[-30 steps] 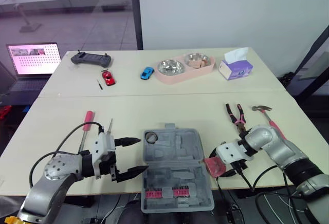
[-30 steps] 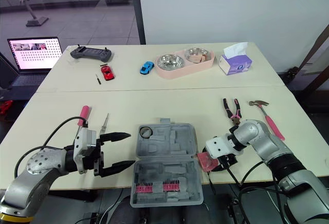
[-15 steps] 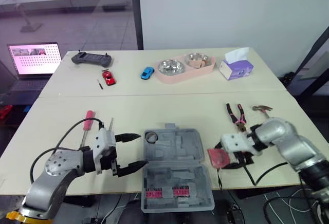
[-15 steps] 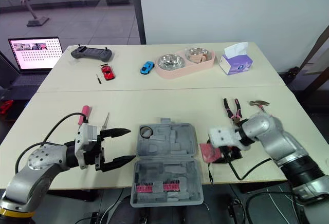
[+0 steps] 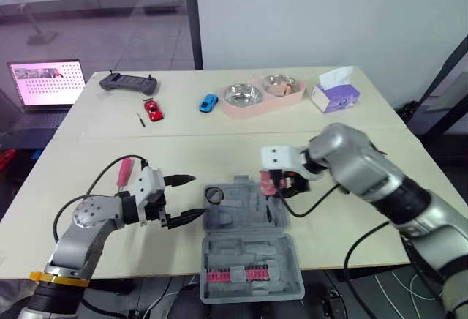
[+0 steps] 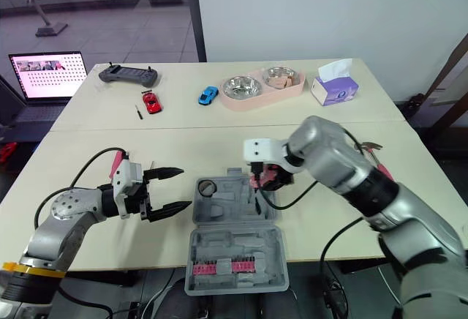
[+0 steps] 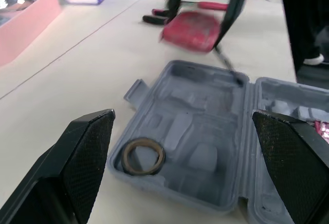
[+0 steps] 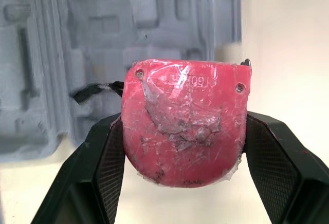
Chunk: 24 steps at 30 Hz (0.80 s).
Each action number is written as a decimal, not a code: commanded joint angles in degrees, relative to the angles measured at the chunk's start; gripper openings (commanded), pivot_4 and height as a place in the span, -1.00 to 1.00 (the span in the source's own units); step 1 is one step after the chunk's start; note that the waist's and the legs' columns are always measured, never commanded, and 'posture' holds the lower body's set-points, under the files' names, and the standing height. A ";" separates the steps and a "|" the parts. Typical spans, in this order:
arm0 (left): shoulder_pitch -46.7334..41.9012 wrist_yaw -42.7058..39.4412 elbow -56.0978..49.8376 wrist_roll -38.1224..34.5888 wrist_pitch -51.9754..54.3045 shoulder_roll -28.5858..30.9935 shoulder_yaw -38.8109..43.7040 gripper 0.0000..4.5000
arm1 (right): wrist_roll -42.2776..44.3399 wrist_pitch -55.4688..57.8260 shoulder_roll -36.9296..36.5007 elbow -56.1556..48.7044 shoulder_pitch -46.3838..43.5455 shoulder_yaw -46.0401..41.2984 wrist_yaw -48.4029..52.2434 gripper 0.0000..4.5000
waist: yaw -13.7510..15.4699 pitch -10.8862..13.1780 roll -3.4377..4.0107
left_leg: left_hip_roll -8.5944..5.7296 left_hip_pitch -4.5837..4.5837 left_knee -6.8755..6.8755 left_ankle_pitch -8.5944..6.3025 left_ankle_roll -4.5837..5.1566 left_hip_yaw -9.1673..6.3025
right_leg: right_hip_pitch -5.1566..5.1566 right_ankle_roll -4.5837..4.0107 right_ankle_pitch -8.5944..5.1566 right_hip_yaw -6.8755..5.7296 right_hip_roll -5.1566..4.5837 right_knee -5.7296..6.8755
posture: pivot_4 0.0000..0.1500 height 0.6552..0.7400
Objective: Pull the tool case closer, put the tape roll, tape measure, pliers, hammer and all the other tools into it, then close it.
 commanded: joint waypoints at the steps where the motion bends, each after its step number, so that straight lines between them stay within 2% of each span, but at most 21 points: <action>1: 0.26 -0.93 -0.07 0.36 -2.11 0.04 0.26 1.00 | -3.12 -3.84 0.22 3.18 -1.43 1.78 1.50 0.26 | 0.06 0.00 0.00 | -0.01 0.00 0.00 0.00 0.00 0.00 | 0.00 0.00 0.00 0.00 0.00 0.00 | 1.00 1.00; 11: 3.51 0.38 -0.69 0.47 -4.43 -0.55 1.00 1.00 | -8.01 -6.53 4.80 9.88 -0.07 3.39 -0.24 0.26 | -1.13 0.00 0.00 | 0.03 0.04 -0.01 0.01 -0.02 0.00 | -0.01 0.09 0.05 -0.01 0.02 0.06 | 1.00 1.00; 24: 4.54 0.95 -0.46 0.39 -5.57 -0.22 1.33 1.00 | -10.18 -5.80 7.57 9.39 2.42 3.17 0.56 0.26 | -1.30 0.00 0.00 | 0.02 0.04 -0.01 0.02 -0.03 -0.02 | 0.00 0.11 0.06 -0.02 0.01 0.10 | 1.00 1.00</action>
